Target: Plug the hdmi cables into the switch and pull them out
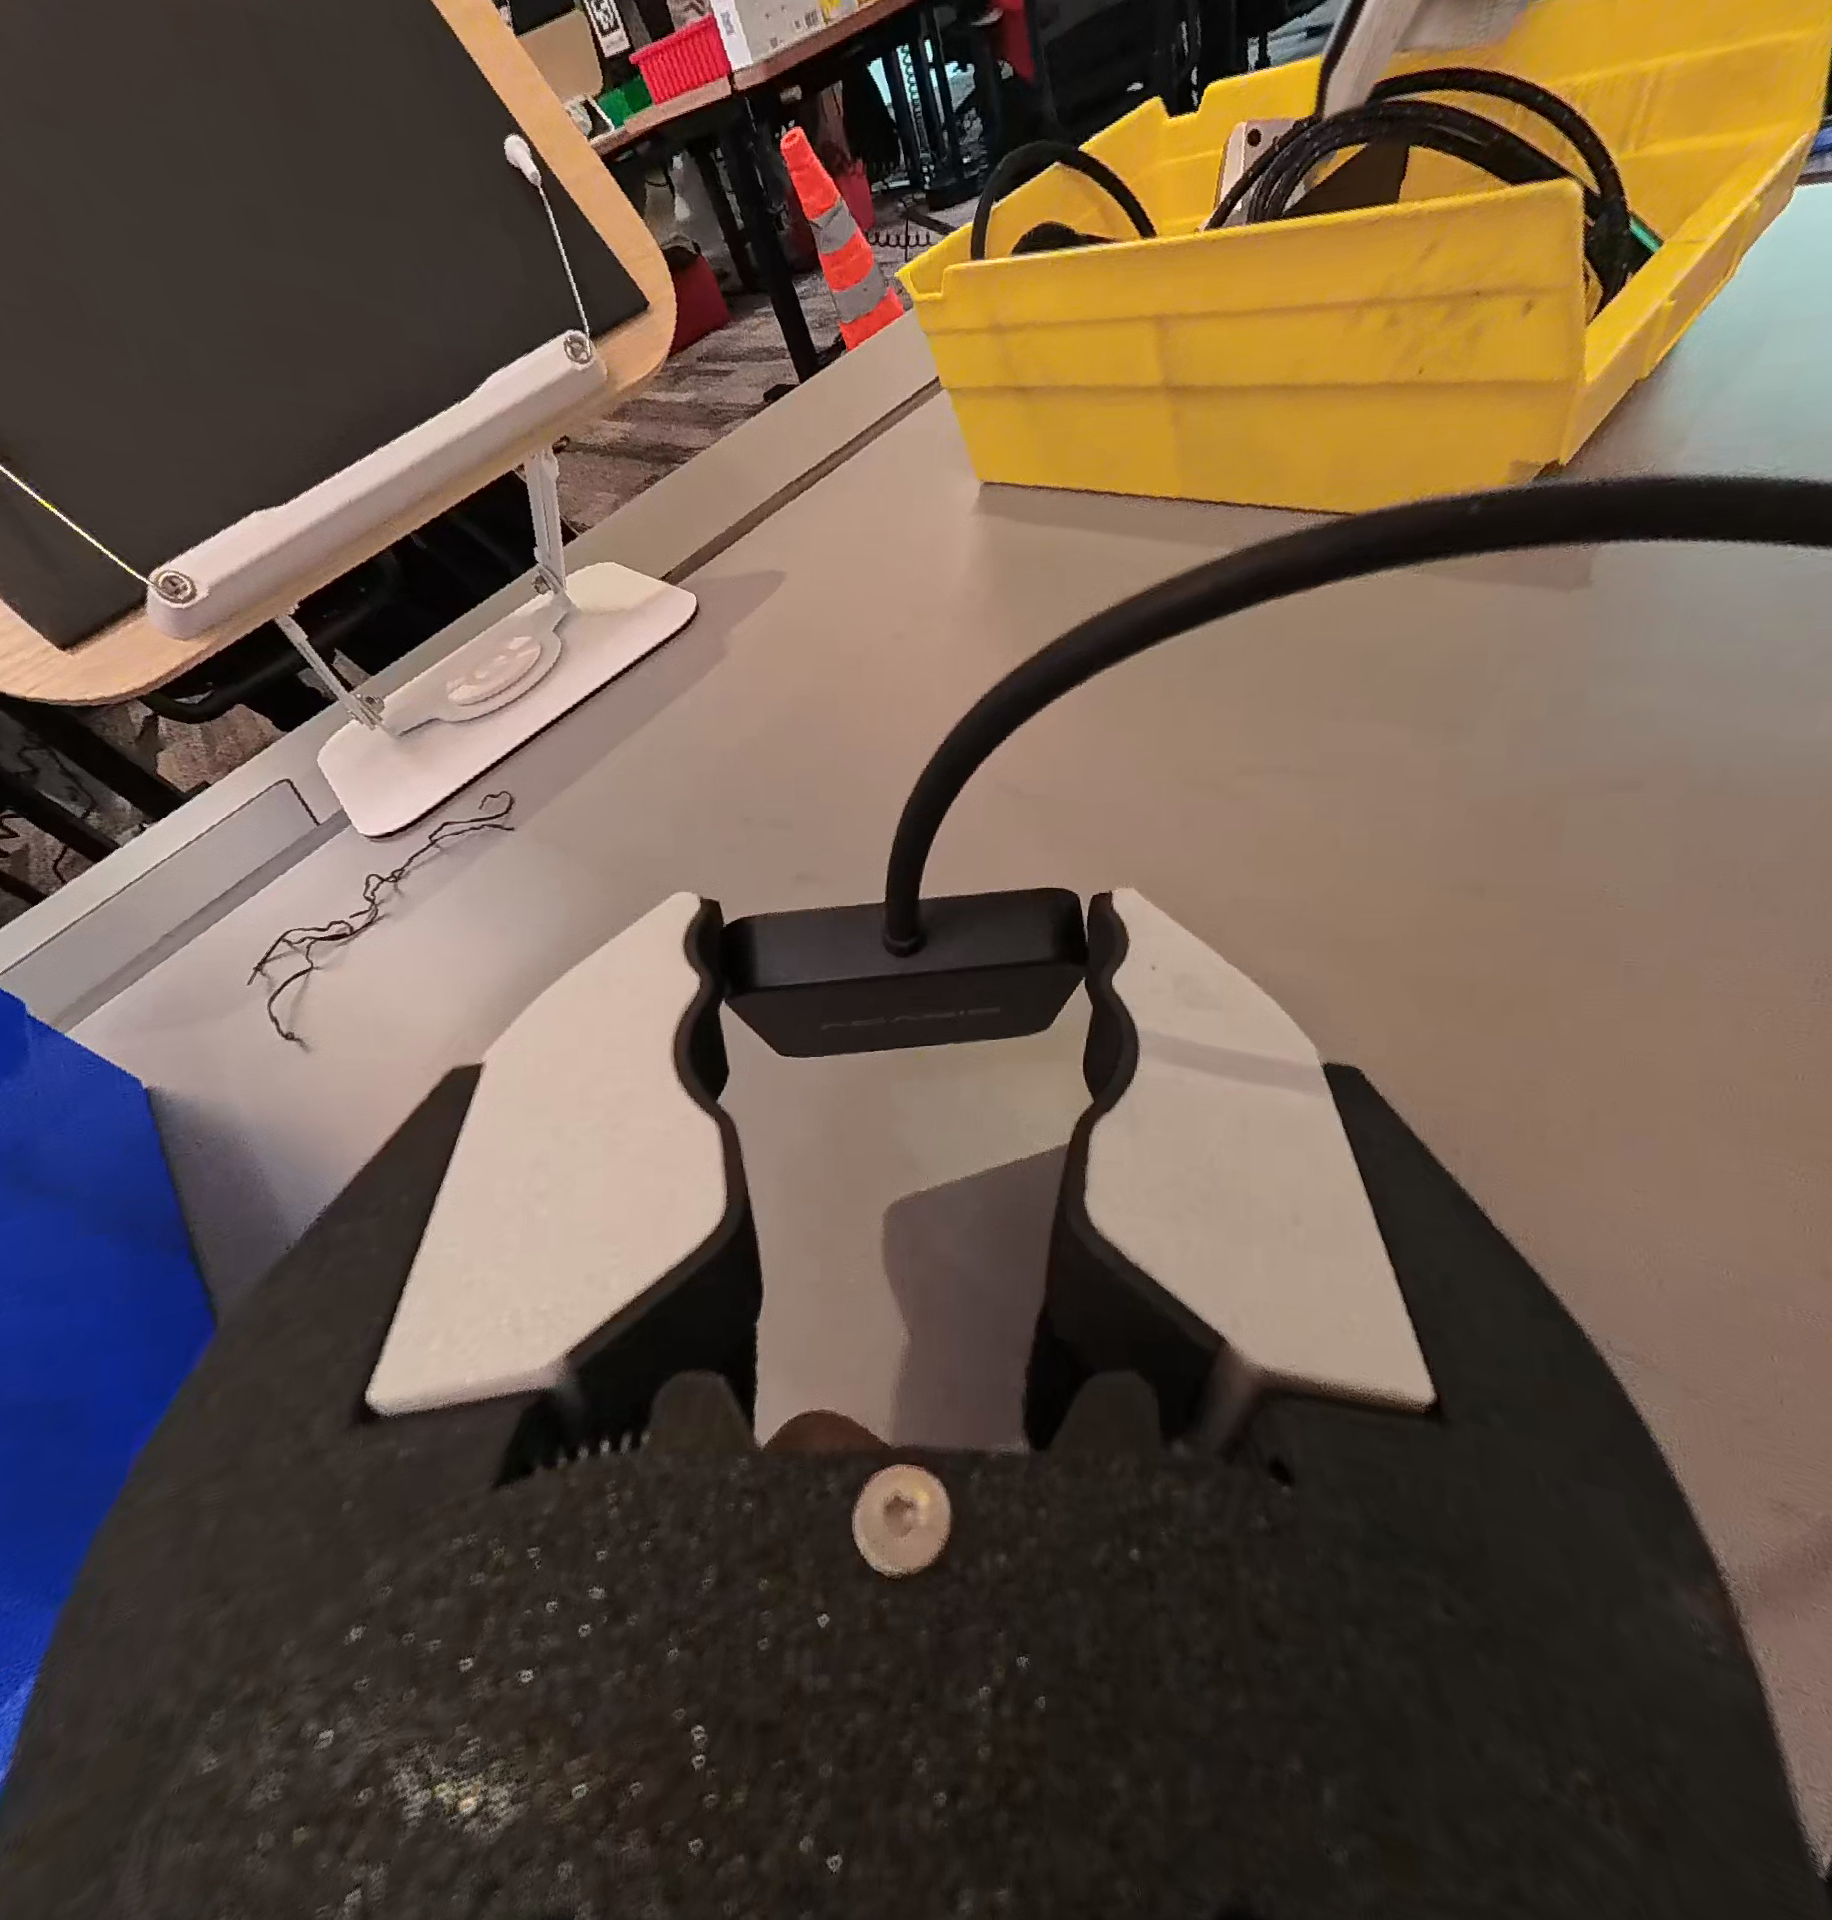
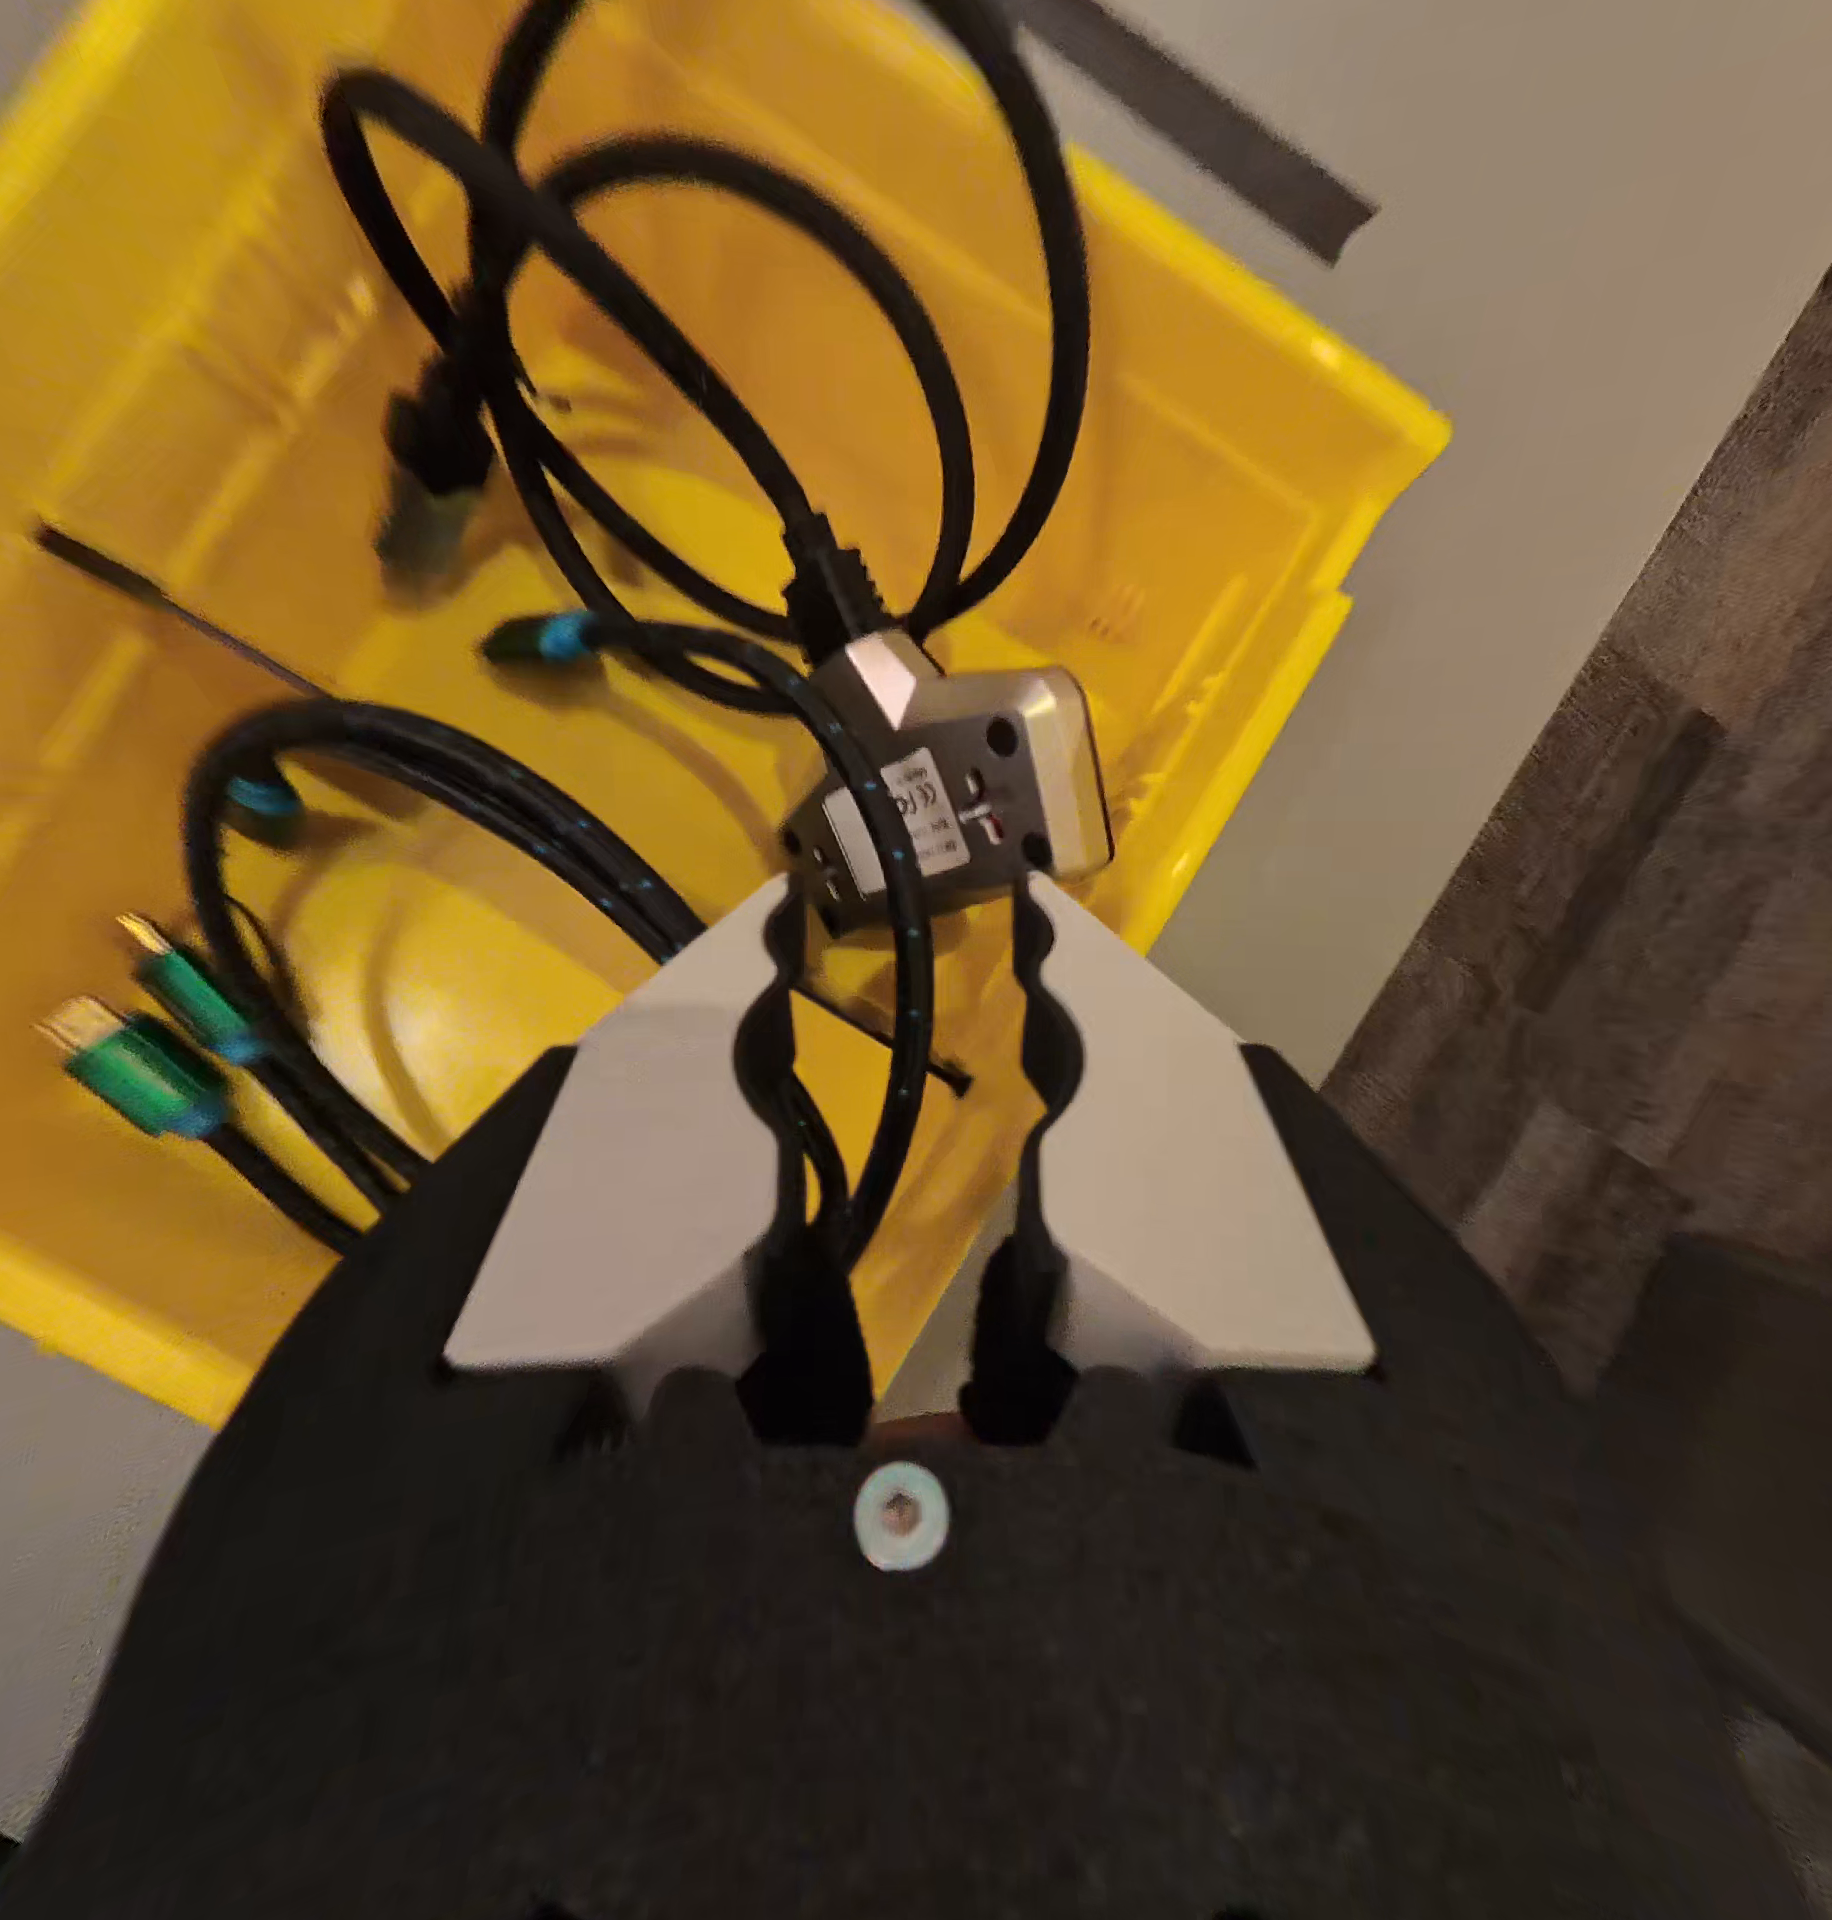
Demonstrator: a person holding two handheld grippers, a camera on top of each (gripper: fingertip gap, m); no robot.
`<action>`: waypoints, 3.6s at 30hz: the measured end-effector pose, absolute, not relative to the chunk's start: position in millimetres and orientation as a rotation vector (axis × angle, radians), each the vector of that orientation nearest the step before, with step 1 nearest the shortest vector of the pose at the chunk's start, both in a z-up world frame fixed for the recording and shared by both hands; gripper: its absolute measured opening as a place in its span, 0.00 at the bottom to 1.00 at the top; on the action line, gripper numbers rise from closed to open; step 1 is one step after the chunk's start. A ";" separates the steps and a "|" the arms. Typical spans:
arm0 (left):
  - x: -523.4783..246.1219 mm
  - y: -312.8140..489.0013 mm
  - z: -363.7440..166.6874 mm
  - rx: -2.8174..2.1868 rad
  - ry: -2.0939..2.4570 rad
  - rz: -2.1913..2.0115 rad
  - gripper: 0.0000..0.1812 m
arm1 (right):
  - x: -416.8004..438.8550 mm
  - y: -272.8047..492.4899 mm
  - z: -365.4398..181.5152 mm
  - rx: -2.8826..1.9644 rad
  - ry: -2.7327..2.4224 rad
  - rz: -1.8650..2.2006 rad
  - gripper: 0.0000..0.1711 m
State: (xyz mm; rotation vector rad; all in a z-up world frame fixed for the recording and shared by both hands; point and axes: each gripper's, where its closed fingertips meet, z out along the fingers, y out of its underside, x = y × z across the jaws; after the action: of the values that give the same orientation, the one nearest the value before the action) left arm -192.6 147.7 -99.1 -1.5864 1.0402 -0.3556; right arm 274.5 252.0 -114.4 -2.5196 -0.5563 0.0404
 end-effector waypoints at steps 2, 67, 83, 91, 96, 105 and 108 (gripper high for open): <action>-193.7 148.5 -100.8 -1.593 1.040 -0.351 0.37 | 284.8 251.9 -122.1 -2.537 -0.662 -0.106 0.03; -162.5 58.8 -68.0 -1.367 1.193 -1.103 0.38 | -144.3 73.0 -96.3 -1.740 -1.404 0.838 0.41; -167.3 85.1 -78.2 -1.452 1.116 -1.028 0.26 | 291.6 256.1 26.7 -2.196 -0.957 -0.852 0.41; -165.8 86.0 -83.9 -1.467 1.132 -1.010 0.26 | 257.9 299.1 -56.4 -2.225 -1.425 -0.980 0.41; -170.1 89.5 -82.3 -1.474 1.112 -1.001 0.26 | 274.4 313.2 -121.3 -2.555 -1.306 -0.797 0.41; -175.1 94.8 -87.2 -1.499 1.092 -0.995 0.26 | 269.6 306.7 -147.3 -2.776 -0.988 -0.437 0.42; -178.4 97.6 -85.4 -1.498 1.085 -0.967 0.27 | 271.9 301.8 -139.5 -2.790 -0.876 -0.342 0.48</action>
State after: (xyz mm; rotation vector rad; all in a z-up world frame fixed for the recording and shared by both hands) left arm -178.4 97.6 -85.4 -1.4983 1.0846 -0.9674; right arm 271.9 301.8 -139.5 -2.7903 -0.8757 -0.3423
